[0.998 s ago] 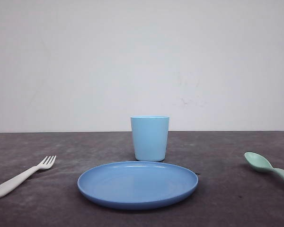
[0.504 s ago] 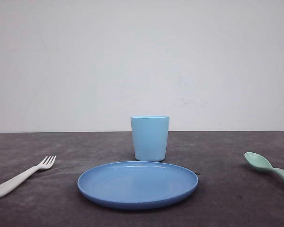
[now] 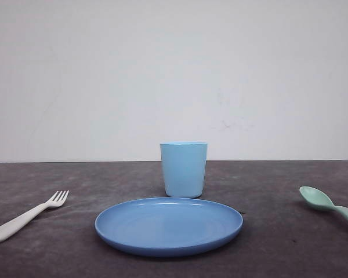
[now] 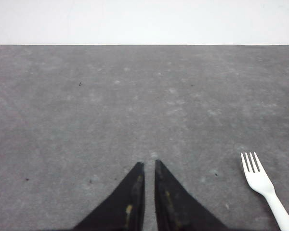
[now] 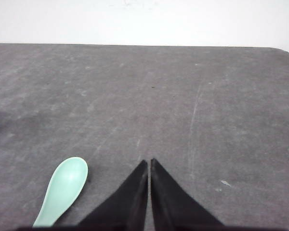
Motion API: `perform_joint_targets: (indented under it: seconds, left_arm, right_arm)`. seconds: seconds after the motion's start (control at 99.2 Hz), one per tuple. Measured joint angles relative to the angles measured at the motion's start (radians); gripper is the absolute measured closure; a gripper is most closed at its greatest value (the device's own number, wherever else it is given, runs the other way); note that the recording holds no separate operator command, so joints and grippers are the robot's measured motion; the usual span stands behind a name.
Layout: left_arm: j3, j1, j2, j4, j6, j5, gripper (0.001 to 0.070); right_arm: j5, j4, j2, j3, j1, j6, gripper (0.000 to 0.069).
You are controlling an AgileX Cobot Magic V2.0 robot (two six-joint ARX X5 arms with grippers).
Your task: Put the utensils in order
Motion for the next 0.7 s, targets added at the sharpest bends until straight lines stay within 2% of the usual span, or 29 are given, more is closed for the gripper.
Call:
perform_joint_targets:
  seconds: [0.333, 0.403, 0.554, 0.696]
  left_arm:
    - [0.0, 0.0, 0.0, 0.0, -0.005, 0.009, 0.0698]
    - [0.0, 0.0, 0.0, 0.0, -0.049, 0.02, 0.0698]
    - [0.0, 0.0, 0.0, 0.024, -0.183, 0.049, 0.0698]
    - [0.01, 0.0, 0.0, 0.09, -0.294, 0.149, 0.0698]
  right_arm:
    - [0.0, -0.002, 0.0, 0.0, 0.0, 0.028, 0.0682]
    - [-0.001, -0.002, 0.0, 0.0, 0.0, 0.049, 0.0682]
    - [-0.046, 0.003, 0.0, 0.0, 0.0, 0.101, 0.0682]
    - [-0.113, -0.012, 0.002, 0.042, 0.0, 0.19, 0.0682]
